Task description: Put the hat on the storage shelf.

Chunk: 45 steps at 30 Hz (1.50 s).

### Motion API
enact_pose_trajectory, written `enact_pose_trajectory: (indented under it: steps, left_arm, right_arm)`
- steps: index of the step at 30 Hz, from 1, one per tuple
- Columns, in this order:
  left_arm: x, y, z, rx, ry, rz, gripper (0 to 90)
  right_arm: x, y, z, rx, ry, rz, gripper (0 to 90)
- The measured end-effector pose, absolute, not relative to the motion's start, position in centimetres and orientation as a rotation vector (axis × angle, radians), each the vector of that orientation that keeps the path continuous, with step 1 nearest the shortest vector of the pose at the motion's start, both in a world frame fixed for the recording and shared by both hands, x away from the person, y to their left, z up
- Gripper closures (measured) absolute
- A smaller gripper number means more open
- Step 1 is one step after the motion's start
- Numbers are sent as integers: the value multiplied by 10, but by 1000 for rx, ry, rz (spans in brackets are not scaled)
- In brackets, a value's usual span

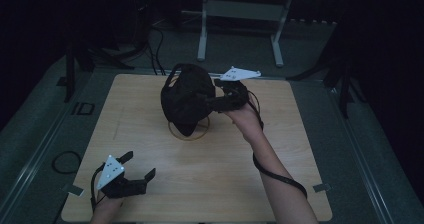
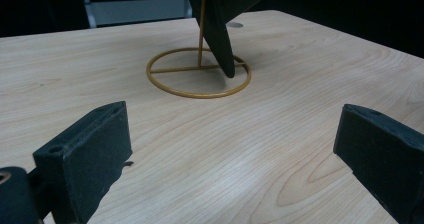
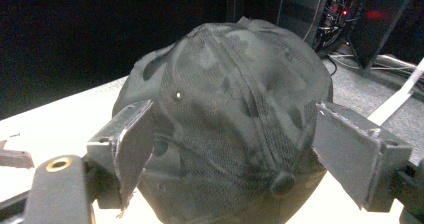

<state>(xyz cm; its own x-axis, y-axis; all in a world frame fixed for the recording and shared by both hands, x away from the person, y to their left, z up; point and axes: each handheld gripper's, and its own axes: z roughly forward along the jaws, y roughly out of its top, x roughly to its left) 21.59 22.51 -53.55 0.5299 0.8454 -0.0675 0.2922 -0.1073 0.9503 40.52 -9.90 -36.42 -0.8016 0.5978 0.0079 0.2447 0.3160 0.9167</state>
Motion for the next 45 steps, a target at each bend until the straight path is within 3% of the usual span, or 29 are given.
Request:
enact_pose_trajectory:
  steps: [19,45]
  left_arm:
    - [216,224,-538,1684,973,634,25]
    - [218,220,-546,1761,947,648,25]
  right_arm:
    - [382,-123,-392,687,2269,1463,134]
    - [348,-166,-460,726,2329,1437,134]
